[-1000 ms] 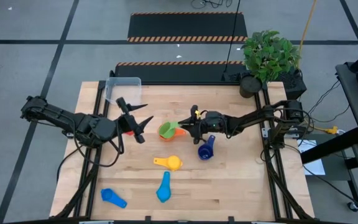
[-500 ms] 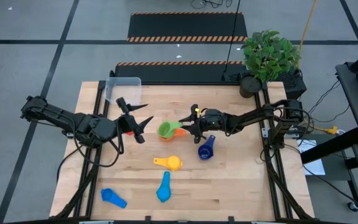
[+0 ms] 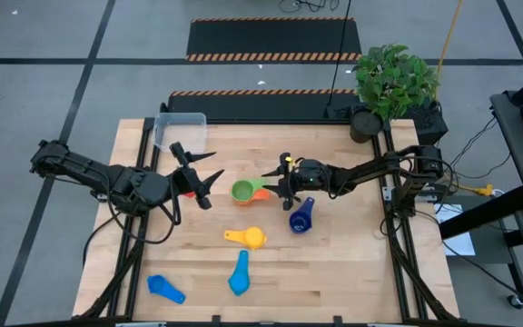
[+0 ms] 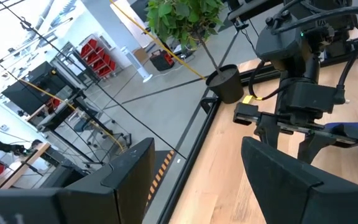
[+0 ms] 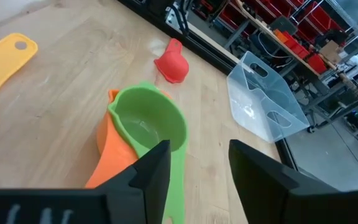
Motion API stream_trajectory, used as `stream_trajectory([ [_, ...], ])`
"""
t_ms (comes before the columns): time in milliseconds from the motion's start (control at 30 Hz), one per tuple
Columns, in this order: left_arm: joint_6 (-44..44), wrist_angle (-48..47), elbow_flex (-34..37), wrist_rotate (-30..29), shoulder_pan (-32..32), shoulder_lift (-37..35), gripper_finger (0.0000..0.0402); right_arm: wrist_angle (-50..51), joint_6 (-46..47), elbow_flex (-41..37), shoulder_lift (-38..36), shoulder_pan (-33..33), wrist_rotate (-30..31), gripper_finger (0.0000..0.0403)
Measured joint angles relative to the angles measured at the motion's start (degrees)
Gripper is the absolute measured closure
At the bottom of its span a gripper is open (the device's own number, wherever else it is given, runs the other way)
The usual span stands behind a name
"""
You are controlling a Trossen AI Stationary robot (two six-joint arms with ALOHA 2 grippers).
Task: Nest measuring cups in basket
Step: Stack the green measuring cup on top of the orange measuring cup
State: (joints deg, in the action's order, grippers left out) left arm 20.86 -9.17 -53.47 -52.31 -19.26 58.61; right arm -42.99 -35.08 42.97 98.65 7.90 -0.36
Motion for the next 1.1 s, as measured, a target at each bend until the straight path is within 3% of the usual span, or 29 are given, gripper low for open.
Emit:
stream_trajectory([
  [367, -0.03, -0.02, 0.00, 0.02, 0.00, 0.00, 0.0158, 0.69, 3.59, -0.01, -1.03, 0.00, 0.04, 0.0238],
  [533, -0.08, -0.02, 0.00, 0.02, -0.01, 0.00, 0.0158, 1.63, 14.19, 0.12, -3.79, 0.05, 0.57, 0.0238],
  [833, 0.00, 1.23, 0.02, 2.02, 0.23, 0.00, 0.0158, 24.12, 24.30, 8.95, -6.99, -0.74, 2.34, 0.0200],
  [933, 0.09, 2.39, 0.02, 4.60, 0.80, 0.00, 0.0158, 23.11, 24.83, 10.19, -6.58, -0.90, 6.99, 0.0192],
  [1033, -0.03, 3.18, 0.02, 7.46, 1.55, 0.00, 0.0158, 17.09, 25.85, 10.12, -5.76, -0.62, 19.14, 0.0192],
  [1100, -0.29, 3.32, 0.02, 8.43, 1.91, 0.00, 0.0158, 15.29, 25.61, 9.68, -5.21, 0.12, 23.09, 0.0197],
])
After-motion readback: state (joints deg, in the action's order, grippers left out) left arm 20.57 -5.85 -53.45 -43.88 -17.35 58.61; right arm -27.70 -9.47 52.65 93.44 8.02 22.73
